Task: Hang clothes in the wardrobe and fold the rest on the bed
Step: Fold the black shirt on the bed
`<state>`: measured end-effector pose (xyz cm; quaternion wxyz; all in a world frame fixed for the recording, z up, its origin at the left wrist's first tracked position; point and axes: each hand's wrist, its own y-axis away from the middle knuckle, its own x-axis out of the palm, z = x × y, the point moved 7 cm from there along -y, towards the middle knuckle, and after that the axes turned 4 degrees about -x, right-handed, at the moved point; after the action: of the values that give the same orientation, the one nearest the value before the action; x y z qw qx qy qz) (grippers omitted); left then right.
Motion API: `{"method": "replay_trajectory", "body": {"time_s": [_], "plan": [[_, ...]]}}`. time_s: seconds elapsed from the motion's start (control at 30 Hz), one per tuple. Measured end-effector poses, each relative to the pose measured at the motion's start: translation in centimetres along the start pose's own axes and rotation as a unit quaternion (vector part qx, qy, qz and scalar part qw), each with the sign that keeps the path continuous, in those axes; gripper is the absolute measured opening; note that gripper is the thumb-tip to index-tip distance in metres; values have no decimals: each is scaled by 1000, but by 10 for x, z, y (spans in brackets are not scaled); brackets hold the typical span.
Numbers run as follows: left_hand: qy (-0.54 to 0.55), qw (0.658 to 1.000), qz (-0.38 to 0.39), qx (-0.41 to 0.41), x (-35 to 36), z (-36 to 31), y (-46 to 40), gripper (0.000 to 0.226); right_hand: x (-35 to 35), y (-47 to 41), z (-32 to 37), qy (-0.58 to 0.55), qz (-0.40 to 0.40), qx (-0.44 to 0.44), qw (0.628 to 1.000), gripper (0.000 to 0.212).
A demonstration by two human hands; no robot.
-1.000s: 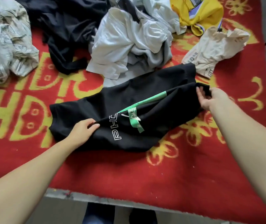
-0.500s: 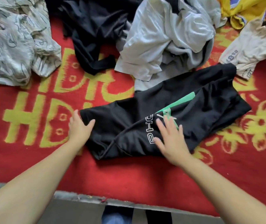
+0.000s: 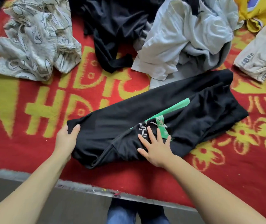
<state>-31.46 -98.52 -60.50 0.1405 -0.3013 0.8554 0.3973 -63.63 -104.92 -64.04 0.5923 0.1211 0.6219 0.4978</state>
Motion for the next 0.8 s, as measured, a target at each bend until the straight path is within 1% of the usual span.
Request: {"method": "replay_trajectory", "body": {"time_s": [0.07,0.13,0.17,0.2,0.23,0.27,0.3,0.33,0.37,0.4,0.43,0.47,0.5,0.53,0.57,0.6,0.63,0.67,0.7,0.73,0.77,0.8], "plan": [[15,1000,22,-15,-1,-2,6,12,-6,1,13,-13,13,8,1000,64],[74,995,52,-31,10,-24,17,16,-20,9,24,-46,-9,10,999,67],[105,990,85,-36,22,-38,25,16,-27,16,33,-84,-23,-8,996,71],[131,982,129,-38,37,-54,35,16,-34,24,44,-150,-31,-38,988,76],[147,972,180,-38,55,-72,49,15,-40,34,59,-238,-25,-72,968,84],[152,961,229,-37,75,-88,64,14,-47,44,75,-324,-16,-106,940,92],[153,952,262,-38,95,-103,79,13,-54,54,88,-387,-25,-126,913,96],[156,948,274,-42,114,-115,92,12,-61,61,93,-435,-61,-118,891,93],[167,946,271,-53,131,-124,101,13,-67,65,86,-477,-118,-75,868,82],[182,945,262,-73,148,-131,107,13,-72,70,69,-514,-179,-4,839,66],[201,940,256,-100,163,-136,110,12,-74,75,46,-544,-228,72,805,51],[220,932,259,-126,177,-141,111,10,-73,80,22,-557,-258,133,778,41],[235,921,277,-138,189,-147,110,8,-72,83,-3,-557,-277,169,765,33],[234,912,308,-132,202,-151,107,9,-73,84,-28,-549,-289,189,761,27],[209,911,336,-118,214,-154,103,12,-74,83,-52,-537,-297,204,762,23],[148,924,344,-82,221,-155,95,13,-75,81,-75,-523,-304,219,765,22],[56,945,323,-12,223,-158,84,14,-74,77,-96,-509,-310,235,768,24],[-51,953,284,90,221,-164,71,17,-74,73,-114,-497,-315,254,768,31],[-165,930,254,208,221,-168,63,31,-73,70,-127,-486,-324,276,764,41],[-283,867,250,325,225,-167,58,47,-73,69,-135,-464,-347,291,761,50],[-406,768,257,425,228,-159,57,64,-76,70,-134,-426,-380,290,768,57],[-521,642,256,500,229,-146,55,79,-80,72,-121,-374,-409,271,788,62]]}}
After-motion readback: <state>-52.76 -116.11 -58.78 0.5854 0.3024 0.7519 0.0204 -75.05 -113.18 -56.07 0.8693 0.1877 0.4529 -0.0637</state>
